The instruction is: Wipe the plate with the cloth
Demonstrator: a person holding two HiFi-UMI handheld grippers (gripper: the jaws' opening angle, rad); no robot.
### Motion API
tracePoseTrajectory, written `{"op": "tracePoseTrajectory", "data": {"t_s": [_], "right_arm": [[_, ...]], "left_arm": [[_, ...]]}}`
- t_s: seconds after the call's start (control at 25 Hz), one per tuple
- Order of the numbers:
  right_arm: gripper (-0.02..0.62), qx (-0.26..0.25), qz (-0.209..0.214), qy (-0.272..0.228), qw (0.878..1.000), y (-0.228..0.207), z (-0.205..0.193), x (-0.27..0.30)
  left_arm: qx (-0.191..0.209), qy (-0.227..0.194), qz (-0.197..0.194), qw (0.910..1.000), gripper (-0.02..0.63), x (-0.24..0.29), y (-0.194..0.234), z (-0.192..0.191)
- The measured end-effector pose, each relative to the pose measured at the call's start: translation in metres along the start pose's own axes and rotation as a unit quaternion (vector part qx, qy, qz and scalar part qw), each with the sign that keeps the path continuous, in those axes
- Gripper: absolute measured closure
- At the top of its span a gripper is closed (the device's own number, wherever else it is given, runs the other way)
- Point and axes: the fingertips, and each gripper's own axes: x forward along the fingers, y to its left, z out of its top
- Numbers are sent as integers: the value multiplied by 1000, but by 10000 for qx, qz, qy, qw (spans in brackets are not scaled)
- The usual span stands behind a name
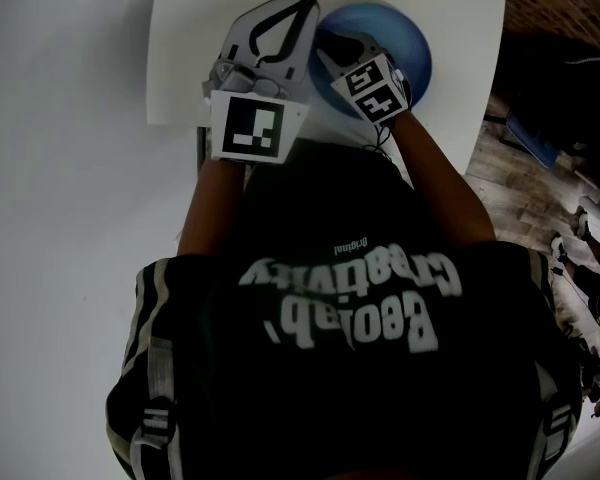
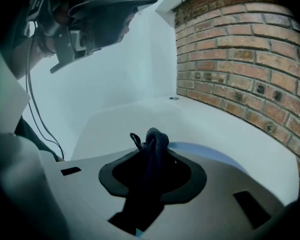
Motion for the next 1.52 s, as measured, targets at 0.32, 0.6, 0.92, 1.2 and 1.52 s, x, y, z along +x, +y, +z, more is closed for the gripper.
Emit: {"op": "tracePoseTrajectory", "data": {"t_s": [0.32, 0.6, 0.92, 1.2, 1.52], "right_arm": [[494, -390, 405, 113, 9984, 39, -9, -17], [493, -544, 442, 167, 9974, 46, -23, -32], [493, -494, 471, 277, 9973, 39, -51, -62], [492, -500, 402, 324, 9974, 42, -66, -80], [492, -473, 273, 356, 9979, 35, -77, -98]], "left_arm": [[18, -109, 12, 9999, 603, -7, -10, 8], [8, -205, -31, 9998, 603, -7, -23, 8], [22, -193, -61, 9998, 603, 6, -40, 20], [108, -212, -125, 9996, 603, 8, -51, 27], [116, -236, -168, 9995, 603, 10, -59, 33]]}}
